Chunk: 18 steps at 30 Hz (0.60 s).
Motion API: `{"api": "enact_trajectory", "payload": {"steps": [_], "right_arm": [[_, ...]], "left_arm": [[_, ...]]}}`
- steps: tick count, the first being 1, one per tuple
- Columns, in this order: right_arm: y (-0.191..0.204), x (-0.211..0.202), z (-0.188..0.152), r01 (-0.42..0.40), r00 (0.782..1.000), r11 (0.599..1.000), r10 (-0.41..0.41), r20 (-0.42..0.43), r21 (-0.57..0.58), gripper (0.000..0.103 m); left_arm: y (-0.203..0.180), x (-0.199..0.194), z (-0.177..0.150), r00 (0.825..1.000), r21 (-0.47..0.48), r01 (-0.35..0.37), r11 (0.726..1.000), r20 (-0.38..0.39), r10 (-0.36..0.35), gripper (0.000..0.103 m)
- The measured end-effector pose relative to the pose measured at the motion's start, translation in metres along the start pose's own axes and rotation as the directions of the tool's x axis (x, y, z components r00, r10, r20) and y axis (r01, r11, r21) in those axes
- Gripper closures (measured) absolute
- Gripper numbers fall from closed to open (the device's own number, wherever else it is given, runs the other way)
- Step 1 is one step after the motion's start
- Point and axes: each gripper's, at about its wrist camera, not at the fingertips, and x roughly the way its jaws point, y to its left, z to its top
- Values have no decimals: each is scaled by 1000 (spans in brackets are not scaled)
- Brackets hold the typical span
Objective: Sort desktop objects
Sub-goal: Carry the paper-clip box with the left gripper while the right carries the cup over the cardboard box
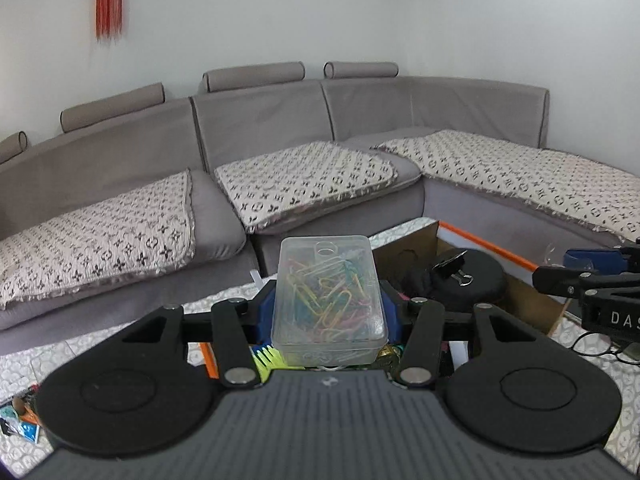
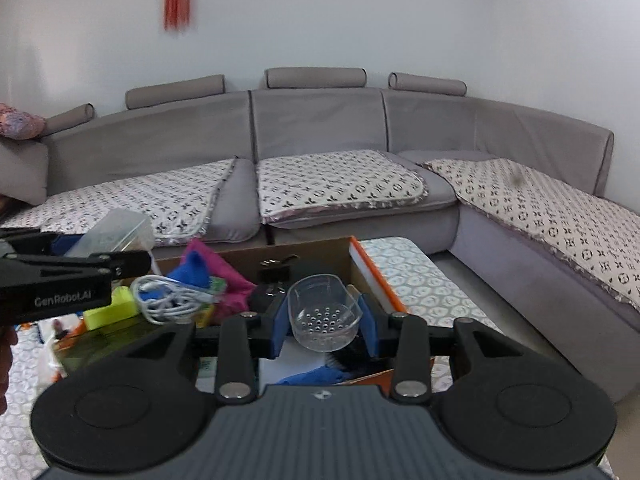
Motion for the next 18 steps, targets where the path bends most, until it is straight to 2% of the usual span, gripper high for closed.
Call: {"api": "enact_trajectory", "payload": {"steps": [7,11,18], "right_arm": [[-17,20,1,24,1000,999,-23,-16,34,66],[-25,29,-2,33,999,998,-31,-33,56,66],[-27,36,-5,31,998,997,-27,-49,66,66]], "left_arm": [[5,8,-1,998,-40,-26,999,-54,24,53],[2,15,3,996,-30,-52,998,-69,50,53],[-7,23,8,996,-24,-54,998,-77,52,53]]}}
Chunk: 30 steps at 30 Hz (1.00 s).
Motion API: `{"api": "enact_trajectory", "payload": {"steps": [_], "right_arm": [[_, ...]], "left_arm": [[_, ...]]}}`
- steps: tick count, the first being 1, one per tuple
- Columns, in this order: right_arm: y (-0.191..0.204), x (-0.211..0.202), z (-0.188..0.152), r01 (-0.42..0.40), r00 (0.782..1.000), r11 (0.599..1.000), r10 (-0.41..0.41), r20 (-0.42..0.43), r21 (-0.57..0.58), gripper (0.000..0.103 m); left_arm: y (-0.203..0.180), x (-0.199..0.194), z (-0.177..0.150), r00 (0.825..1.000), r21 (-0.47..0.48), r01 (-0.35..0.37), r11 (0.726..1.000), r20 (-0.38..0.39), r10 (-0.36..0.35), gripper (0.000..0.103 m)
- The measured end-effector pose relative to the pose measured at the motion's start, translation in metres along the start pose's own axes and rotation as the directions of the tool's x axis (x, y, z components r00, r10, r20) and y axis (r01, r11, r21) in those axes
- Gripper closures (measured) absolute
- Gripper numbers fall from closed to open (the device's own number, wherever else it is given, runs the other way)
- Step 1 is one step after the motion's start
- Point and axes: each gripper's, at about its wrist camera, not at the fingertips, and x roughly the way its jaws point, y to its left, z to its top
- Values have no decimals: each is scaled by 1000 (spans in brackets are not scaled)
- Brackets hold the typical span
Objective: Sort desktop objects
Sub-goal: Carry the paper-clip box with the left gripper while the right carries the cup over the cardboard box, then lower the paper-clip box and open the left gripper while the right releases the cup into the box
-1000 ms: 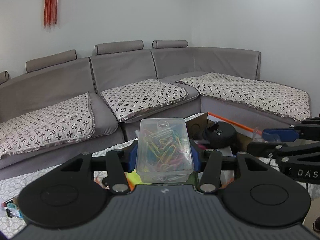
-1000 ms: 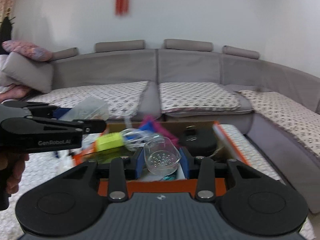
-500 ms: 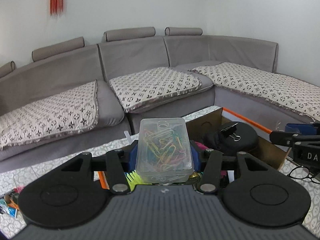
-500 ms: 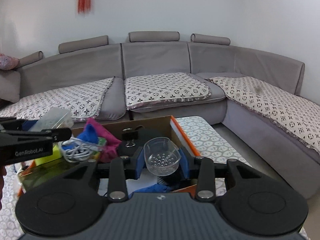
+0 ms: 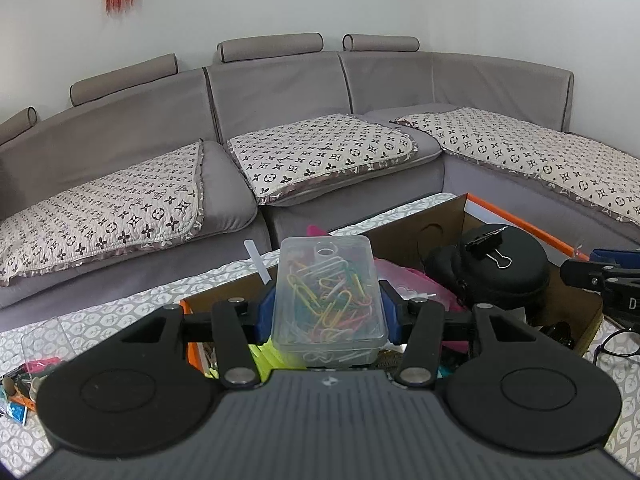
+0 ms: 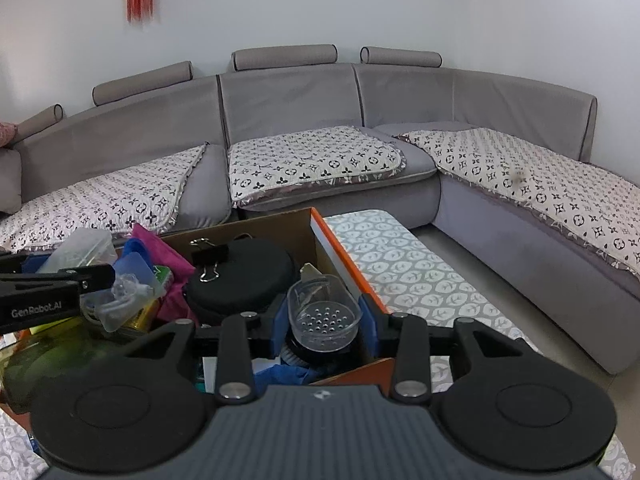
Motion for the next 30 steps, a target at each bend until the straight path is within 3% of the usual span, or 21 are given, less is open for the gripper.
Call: {"api": "enact_trajectory", "payload": {"steps": [19,21,23,24,30], "right_arm": [[4,8,2,1,1000,1000,-1,-7,2,65],[4,8,3,2,1000,1000,-2,-5,9,54],[4,7,2,9,1000,1000,-9,-2,12,44],[4,7,2,10,1000,1000,-10,0,12,40],[4,7,2,8,1000,1000,-8,-8,7,40]], "left_arm": [[0,4,-1,1000,-2,8,1000,5,-8,52],[-1,5,0,1000,-3,-3,1000,12,3,47],[-3,4,0,1000,6,-19,1000,18,19,27],[-4,3,-1,999,11,-27,1000,21,27,24],[-5,3,-2,999,14,-30,999,23,29,20]]}}
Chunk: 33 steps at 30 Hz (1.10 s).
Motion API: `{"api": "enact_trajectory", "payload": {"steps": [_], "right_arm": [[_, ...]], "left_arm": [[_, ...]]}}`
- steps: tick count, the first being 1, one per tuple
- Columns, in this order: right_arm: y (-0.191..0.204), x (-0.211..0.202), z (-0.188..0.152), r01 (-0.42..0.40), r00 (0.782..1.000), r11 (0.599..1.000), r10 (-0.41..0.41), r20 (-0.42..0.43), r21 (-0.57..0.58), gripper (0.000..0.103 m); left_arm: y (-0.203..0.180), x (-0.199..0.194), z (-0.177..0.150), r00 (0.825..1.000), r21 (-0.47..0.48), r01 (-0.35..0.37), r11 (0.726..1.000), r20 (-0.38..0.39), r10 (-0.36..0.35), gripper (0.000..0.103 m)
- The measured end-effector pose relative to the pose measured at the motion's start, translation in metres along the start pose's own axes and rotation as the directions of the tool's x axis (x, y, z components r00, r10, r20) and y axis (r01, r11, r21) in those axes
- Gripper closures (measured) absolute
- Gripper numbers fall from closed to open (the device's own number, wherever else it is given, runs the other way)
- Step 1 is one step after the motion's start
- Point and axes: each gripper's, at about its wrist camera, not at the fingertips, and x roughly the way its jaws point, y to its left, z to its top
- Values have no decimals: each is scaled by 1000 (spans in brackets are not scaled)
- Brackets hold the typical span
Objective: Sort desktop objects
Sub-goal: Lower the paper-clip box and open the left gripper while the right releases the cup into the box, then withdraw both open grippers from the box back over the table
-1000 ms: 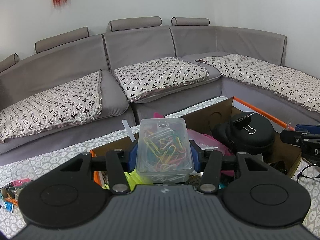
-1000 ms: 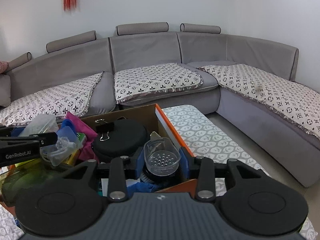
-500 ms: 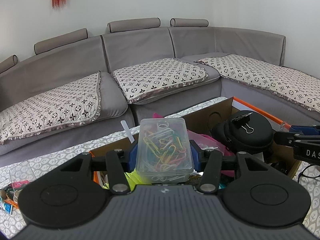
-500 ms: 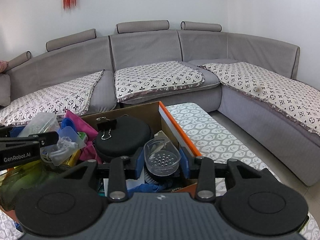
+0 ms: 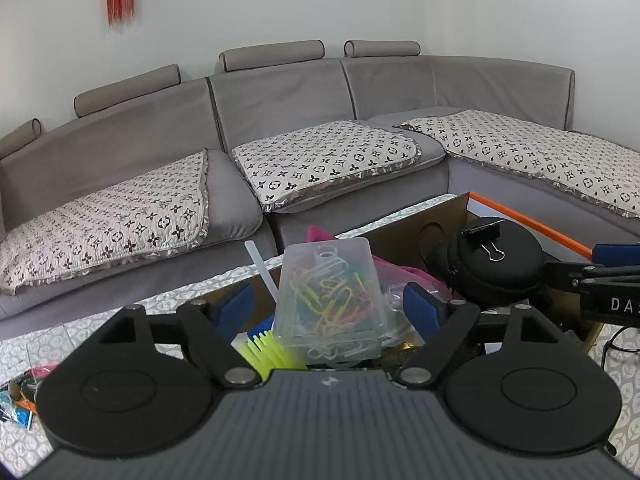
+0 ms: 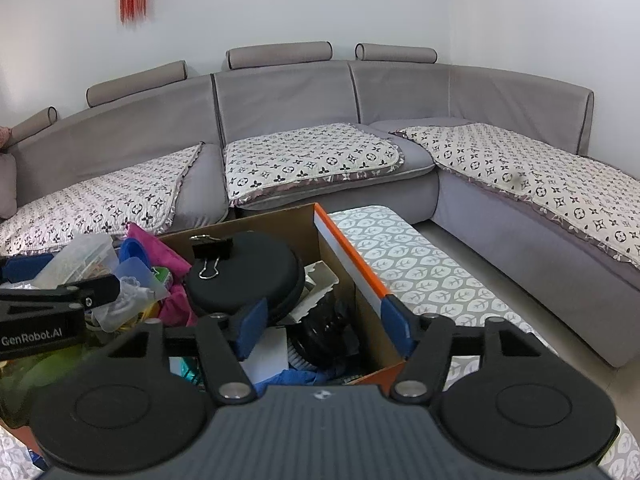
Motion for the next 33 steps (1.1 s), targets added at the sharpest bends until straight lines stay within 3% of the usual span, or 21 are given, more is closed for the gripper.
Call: {"api": "enact_trajectory", "payload": {"steps": [3,8,25,28,33], "right_arm": [[2,-1,0,-2,1000,1000,2,0,-1,39],[5,-6,1,-2,1000,1000,2,12,-5,35],[17,-27,1,-17,999,1000,18,26,-19,28],[20,-33,-3,-22,999,1000,23,34,-11,19],[27,-39,-8,-34,999,999,34,38,-21,16]], "left_arm": [[-1,0,0,1000,7,-4,1000,4,4,19],[-2,-5,-1,1000,12,-6,1000,29,6,5],[3,-21,0,998,3,-14,1000,60,14,0],[6,-24,-3,998,1,-18,1000,62,17,0],[11,-27,-7,998,-25,-19,1000,57,21,0]]}}
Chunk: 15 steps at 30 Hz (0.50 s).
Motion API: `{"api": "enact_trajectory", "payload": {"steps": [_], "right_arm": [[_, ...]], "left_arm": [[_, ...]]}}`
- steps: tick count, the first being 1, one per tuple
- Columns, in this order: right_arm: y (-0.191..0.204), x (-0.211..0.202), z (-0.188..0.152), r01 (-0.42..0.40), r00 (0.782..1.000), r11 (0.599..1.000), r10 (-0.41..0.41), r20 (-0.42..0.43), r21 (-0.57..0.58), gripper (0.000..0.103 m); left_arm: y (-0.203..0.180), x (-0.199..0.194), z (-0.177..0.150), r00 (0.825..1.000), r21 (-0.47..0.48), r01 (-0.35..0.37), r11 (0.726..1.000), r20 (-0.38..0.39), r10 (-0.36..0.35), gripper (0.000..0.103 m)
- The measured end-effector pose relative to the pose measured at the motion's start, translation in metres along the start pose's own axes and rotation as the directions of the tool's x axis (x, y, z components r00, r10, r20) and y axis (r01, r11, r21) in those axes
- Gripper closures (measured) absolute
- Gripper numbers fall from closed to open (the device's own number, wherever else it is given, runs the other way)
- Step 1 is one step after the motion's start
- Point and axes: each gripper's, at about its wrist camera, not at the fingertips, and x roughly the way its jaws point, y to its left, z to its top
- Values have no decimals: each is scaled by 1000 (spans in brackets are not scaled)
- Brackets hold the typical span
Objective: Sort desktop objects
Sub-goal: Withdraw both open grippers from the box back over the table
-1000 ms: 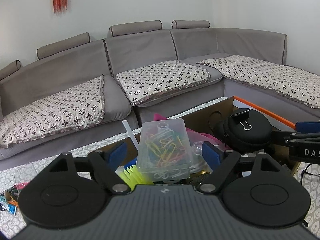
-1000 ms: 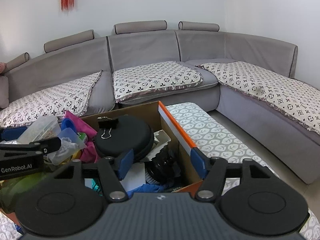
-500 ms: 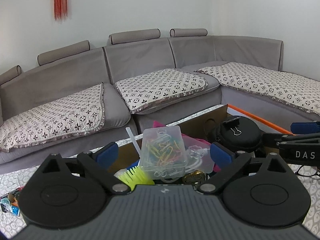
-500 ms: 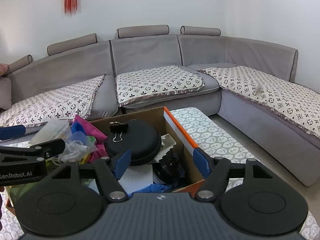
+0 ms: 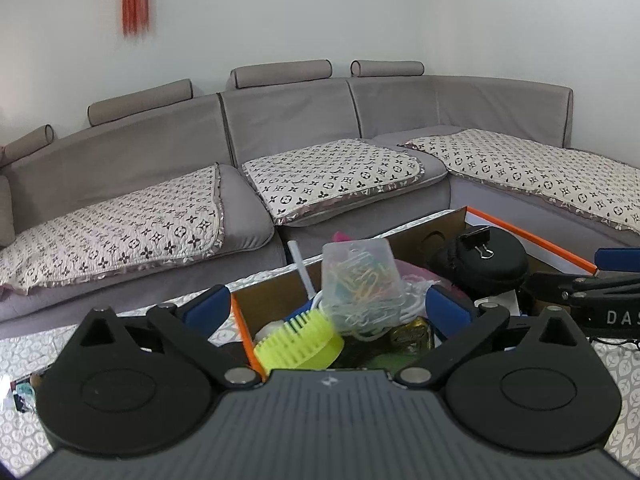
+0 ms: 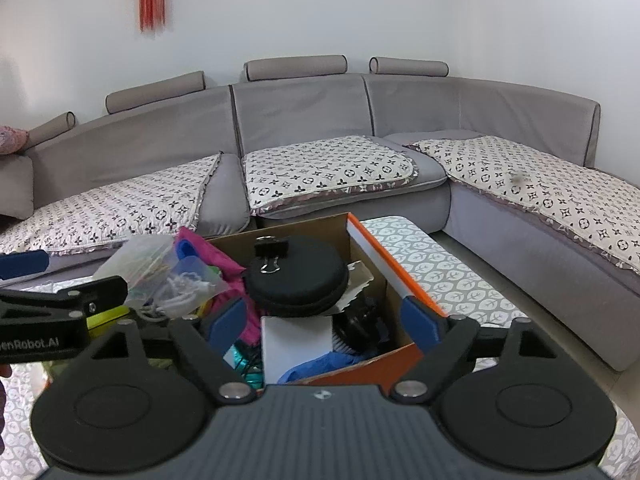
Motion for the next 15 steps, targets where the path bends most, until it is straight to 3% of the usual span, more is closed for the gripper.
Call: {"api": "enact_trajectory", "payload": {"steps": [15], "right_arm": [[28,-10,-7,-35,999,998,35,1,-46,9]], "left_arm": [[32,-12,-11,1000,-8,-25,1000,11,25,0]]}}
